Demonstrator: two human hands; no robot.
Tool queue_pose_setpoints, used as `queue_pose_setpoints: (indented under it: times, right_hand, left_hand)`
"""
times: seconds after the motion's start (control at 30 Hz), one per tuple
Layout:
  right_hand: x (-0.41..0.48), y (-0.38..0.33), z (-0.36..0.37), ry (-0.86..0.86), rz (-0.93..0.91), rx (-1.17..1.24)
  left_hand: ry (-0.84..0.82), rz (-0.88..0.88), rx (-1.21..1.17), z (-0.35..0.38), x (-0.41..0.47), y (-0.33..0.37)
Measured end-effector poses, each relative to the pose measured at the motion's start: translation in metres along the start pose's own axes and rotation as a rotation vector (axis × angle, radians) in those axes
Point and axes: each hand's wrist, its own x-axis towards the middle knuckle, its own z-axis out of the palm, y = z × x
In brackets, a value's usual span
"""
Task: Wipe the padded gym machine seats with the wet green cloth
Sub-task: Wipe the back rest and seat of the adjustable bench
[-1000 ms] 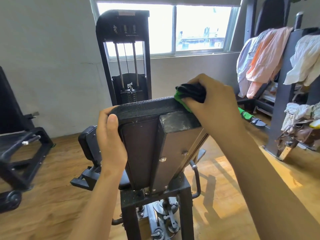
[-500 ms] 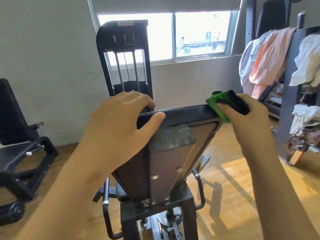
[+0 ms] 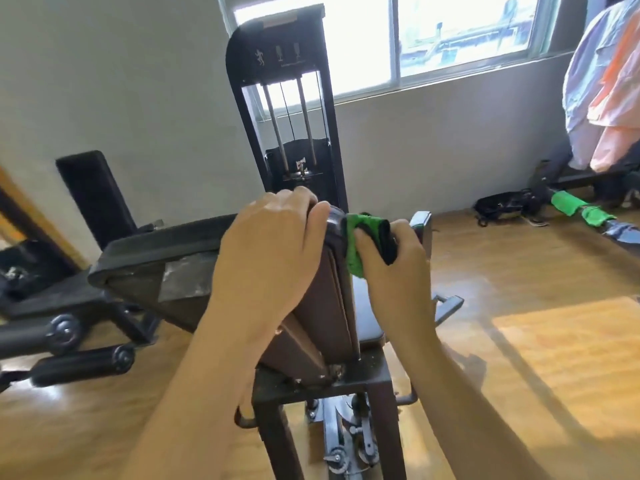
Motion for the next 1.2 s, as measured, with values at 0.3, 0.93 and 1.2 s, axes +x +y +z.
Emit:
queue_pose_setpoints:
  times: [0.3,0.93,1.2]
  right_hand:
    - [0.004,0.007,0.011,0.035,-0.105,0.181]
    - [0.008,0.038,0.019,-0.037,-0.054,0.356]
    - [-0.003,0.102,0.013,-0.216,0.076,0.157]
  left_hand:
    - [0.005,-0.017,0.003,-0.001,0.002,0.006]
    - [0.199,-0.167,0.161,0.024,0.012,0.03]
    - [0.229,-0.292,0.18,0.027,0.012,0.041]
